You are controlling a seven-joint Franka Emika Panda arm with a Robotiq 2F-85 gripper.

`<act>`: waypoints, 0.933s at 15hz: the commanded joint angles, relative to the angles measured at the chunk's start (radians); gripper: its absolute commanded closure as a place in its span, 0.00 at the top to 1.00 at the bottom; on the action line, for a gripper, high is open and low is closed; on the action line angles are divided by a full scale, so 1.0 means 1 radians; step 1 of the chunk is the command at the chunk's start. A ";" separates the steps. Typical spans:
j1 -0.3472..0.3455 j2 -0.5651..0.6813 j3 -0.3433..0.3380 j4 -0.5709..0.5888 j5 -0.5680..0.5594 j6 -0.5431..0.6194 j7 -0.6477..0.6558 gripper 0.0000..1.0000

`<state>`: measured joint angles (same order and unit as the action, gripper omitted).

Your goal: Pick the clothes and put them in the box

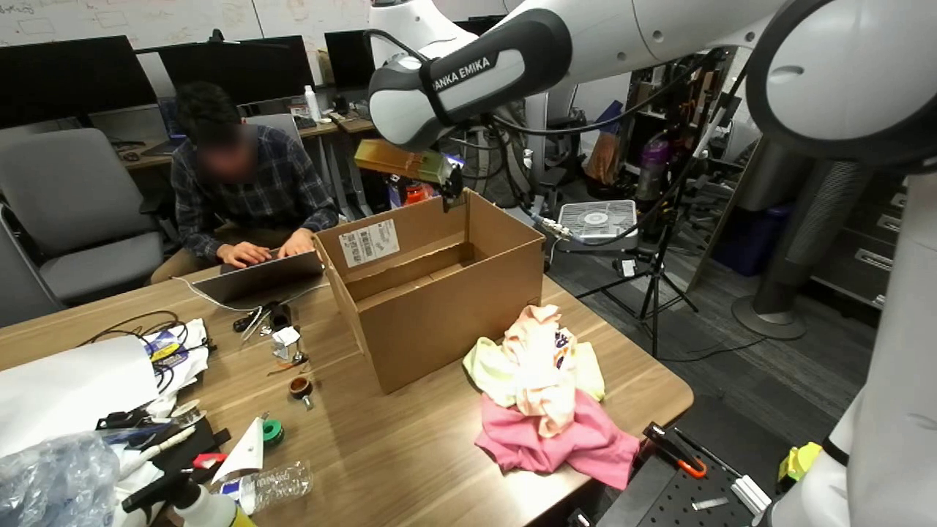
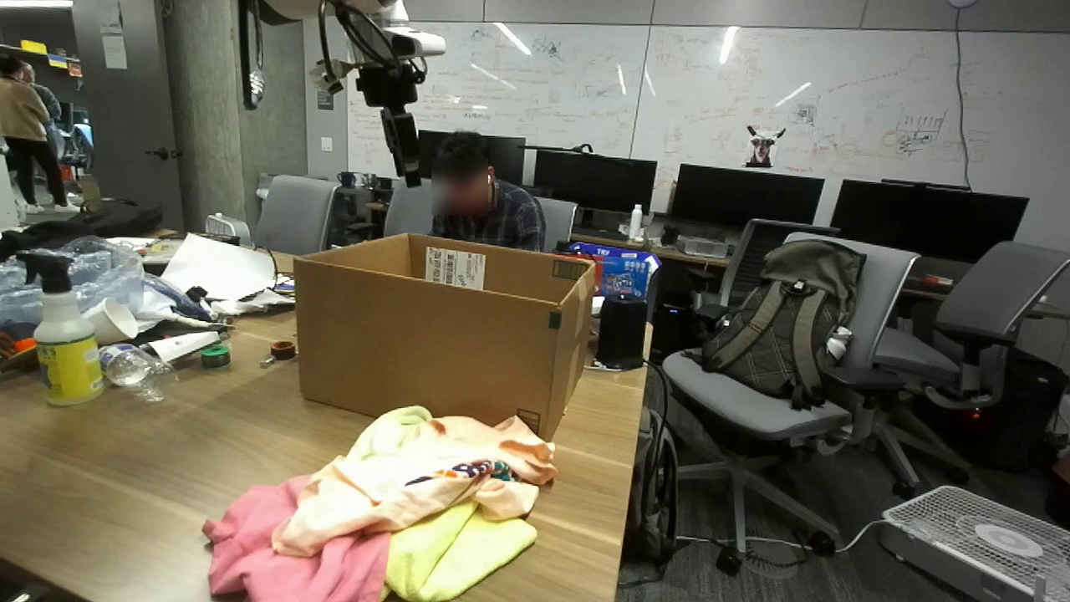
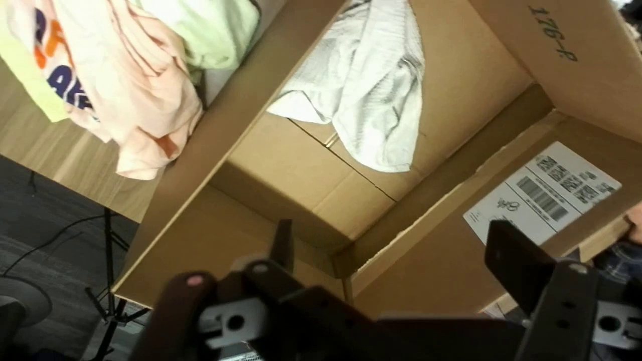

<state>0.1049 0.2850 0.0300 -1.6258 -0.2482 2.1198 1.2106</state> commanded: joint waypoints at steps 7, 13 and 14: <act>-0.035 -0.083 -0.052 -0.200 0.008 -0.058 -0.181 1.00; -0.055 -0.100 -0.065 -0.293 0.016 -0.070 -0.248 1.00; -0.056 -0.106 -0.066 -0.309 0.013 -0.070 -0.262 1.00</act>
<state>0.0523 0.2289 -0.0293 -1.8745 -0.2482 2.0577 1.0026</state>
